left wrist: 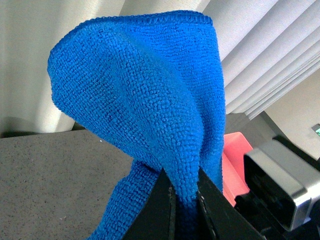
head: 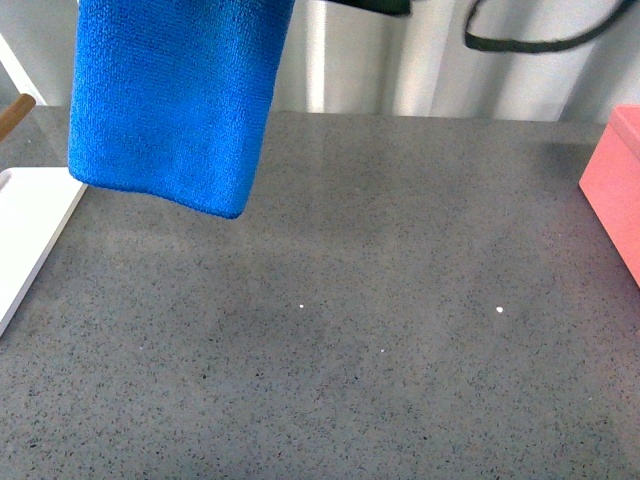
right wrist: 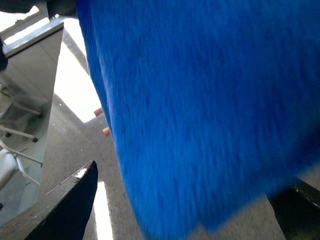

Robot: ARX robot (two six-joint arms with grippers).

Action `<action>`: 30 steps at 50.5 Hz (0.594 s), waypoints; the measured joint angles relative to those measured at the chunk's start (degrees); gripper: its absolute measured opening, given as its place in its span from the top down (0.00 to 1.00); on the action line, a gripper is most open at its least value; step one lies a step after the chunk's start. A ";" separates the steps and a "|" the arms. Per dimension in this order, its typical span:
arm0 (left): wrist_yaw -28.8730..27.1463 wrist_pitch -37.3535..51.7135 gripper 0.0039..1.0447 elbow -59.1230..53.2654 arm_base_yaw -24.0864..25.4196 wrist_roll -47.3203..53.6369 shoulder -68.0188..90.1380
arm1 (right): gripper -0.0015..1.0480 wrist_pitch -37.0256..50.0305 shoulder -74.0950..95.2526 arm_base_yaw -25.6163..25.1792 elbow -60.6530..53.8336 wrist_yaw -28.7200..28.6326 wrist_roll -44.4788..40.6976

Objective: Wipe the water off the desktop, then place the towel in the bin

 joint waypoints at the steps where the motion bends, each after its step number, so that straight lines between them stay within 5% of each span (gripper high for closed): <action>1: 0.00 0.00 0.97 0.00 -0.02 0.00 0.00 | 0.07 0.15 0.37 0.24 0.68 0.04 0.15; 8: -0.02 0.00 0.97 0.00 0.00 0.00 0.00 | 0.07 1.11 4.26 3.08 8.87 2.89 4.20; 24: -0.31 0.00 0.96 0.00 0.15 -0.02 -0.02 | 0.42 5.66 5.11 5.75 8.96 5.77 9.09; 30: -0.24 0.00 0.77 0.00 0.13 0.02 -0.02 | 0.59 5.88 4.70 5.97 6.86 6.40 9.22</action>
